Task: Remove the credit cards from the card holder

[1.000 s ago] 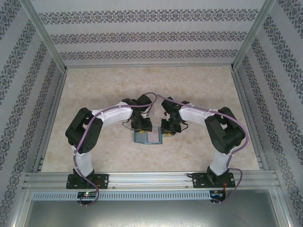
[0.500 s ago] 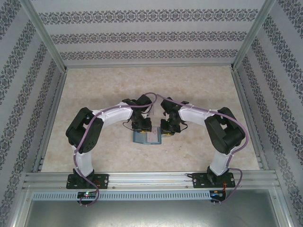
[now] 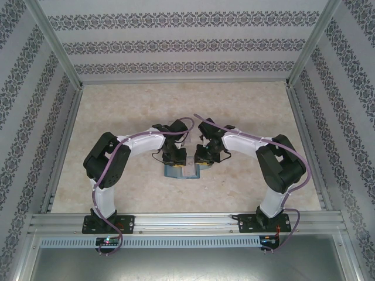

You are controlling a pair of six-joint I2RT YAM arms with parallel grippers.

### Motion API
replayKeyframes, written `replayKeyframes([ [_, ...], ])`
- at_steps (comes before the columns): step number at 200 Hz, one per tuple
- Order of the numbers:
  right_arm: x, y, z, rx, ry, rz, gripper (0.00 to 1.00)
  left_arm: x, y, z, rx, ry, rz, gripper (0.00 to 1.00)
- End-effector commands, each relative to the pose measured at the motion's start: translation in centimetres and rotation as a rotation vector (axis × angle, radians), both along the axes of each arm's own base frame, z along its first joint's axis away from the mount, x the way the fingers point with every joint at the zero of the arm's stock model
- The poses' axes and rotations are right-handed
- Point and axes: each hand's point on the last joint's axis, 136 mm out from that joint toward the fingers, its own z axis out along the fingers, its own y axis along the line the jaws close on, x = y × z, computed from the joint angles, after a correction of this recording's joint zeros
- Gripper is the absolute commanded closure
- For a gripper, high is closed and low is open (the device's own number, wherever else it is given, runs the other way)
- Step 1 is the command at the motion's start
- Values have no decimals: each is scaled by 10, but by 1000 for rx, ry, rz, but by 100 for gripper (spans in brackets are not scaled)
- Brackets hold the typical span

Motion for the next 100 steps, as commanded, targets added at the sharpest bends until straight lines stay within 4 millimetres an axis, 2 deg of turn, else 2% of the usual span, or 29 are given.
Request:
replayKeyframes([
  [1, -6, 8, -5, 15, 26, 12, 71, -6, 0, -5, 7, 14, 8, 85],
  [40, -6, 8, -14, -4, 36, 20, 67, -5, -1, -2, -5, 7, 12, 85],
  [100, -8, -3, -27, -77, 46, 26, 72, -2, 4, 4, 0, -15, 24, 83],
])
